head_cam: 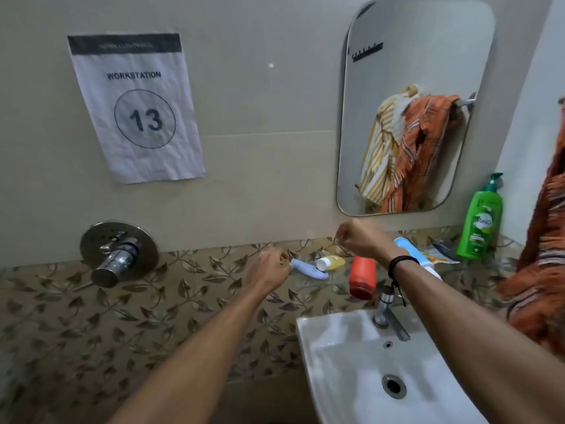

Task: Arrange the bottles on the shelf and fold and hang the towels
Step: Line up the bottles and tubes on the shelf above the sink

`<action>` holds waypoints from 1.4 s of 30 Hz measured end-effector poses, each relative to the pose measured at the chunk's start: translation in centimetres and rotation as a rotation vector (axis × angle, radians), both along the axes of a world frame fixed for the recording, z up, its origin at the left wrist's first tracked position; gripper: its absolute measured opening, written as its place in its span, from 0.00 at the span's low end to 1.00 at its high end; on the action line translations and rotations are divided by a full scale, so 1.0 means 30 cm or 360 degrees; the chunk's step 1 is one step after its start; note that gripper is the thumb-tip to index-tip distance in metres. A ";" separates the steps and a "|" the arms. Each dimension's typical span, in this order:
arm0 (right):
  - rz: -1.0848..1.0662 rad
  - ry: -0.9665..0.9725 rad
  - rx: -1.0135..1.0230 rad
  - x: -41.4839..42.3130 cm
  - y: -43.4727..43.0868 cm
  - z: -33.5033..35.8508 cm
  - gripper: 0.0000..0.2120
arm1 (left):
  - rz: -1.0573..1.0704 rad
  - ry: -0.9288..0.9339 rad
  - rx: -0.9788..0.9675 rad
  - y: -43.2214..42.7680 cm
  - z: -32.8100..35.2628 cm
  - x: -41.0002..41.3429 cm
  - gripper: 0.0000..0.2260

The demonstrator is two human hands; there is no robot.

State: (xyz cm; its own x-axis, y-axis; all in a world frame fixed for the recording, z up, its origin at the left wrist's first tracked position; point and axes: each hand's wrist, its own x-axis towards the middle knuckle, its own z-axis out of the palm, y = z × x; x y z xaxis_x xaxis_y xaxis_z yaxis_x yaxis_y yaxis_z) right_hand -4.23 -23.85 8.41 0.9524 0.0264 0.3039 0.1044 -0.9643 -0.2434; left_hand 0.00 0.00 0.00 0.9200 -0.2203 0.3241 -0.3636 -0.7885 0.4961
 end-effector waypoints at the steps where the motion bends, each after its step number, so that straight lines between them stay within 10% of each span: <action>1: 0.0015 0.0122 -0.0025 0.013 -0.005 -0.021 0.10 | -0.0038 0.0080 0.0041 -0.010 -0.010 0.003 0.10; 10: 0.0094 0.0642 -0.0422 0.183 -0.012 -0.163 0.32 | -0.0443 0.0108 0.0337 -0.081 -0.082 0.112 0.18; 25: 0.0282 0.0706 -0.0603 0.287 -0.029 -0.165 0.31 | -0.0812 0.0292 0.0532 -0.112 -0.078 0.251 0.22; 42: 0.0466 0.0149 -0.1161 0.190 -0.094 -0.086 0.22 | -0.0283 0.0564 -0.1206 -0.137 -0.106 0.154 0.19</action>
